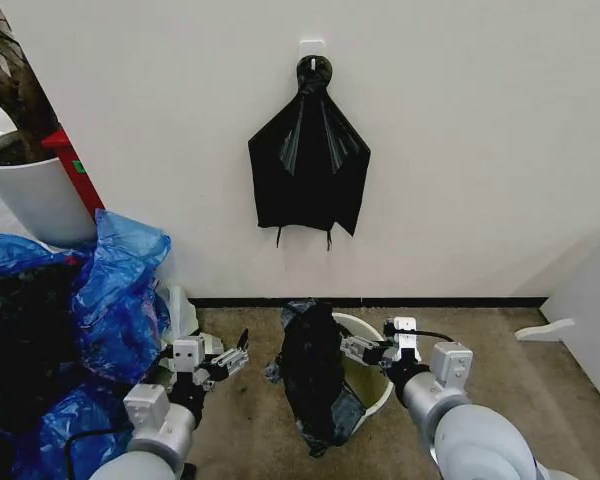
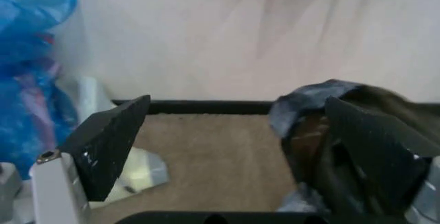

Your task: Place the garbage bag over the trash bin.

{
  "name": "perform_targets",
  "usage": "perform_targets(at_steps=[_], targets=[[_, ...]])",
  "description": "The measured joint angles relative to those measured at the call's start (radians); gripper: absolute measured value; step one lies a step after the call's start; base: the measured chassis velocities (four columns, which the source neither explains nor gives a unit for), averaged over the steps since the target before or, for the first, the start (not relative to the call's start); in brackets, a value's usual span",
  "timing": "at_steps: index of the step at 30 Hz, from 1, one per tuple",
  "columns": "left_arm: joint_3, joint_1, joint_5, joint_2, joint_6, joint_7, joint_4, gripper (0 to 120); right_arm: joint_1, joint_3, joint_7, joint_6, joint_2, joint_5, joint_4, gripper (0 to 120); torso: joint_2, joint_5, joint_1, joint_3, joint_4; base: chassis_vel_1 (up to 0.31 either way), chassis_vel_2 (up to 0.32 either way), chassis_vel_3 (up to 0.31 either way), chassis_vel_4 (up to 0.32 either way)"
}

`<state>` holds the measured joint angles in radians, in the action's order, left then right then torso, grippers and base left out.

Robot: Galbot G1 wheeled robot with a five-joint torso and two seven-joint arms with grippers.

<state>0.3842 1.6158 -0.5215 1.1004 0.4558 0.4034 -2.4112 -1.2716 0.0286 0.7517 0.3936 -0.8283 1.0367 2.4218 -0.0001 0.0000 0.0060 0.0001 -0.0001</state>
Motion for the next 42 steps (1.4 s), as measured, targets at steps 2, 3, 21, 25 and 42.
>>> perform_targets(at_steps=[2,3,21,25,42], targets=[[-0.008,-0.073,-0.023,-0.030,0.081,0.041,0.006,100,0.000,-0.006,-0.004,0.000,0.015,0.001,0.001,100,0.000,0.0001,0.000,0.000,-0.0001,0.000,0.000,0.000,0.000],[-0.008,-0.073,-0.023,-0.030,0.081,0.041,0.006,100,0.000,-0.006,-0.004,0.000,0.015,0.001,0.001,100,0.000,0.0001,0.000,0.000,-0.0001,0.000,0.000,0.000,0.000],[-0.370,-0.422,-0.319,-0.137,0.261,0.294,0.106,100,0.018,0.060,-0.005,-0.002,0.039,0.057,-0.031,100,0.000,0.0002,0.000,0.000,-0.0001,0.000,0.000,0.000,0.000],[-0.442,-0.491,-0.344,-0.121,0.267,0.349,0.175,100,0.011,0.079,0.002,-0.003,0.031,0.079,-0.036,100,0.000,0.0000,0.000,0.000,-0.0004,0.000,0.000,0.000,0.000],[-0.538,-0.594,-0.386,-0.057,0.283,0.375,0.307,100,0.015,0.083,-0.004,-0.005,0.000,0.096,-0.066,100,0.000,0.0001,0.000,0.000,-0.0003,0.000,0.000,0.000,0.000]])
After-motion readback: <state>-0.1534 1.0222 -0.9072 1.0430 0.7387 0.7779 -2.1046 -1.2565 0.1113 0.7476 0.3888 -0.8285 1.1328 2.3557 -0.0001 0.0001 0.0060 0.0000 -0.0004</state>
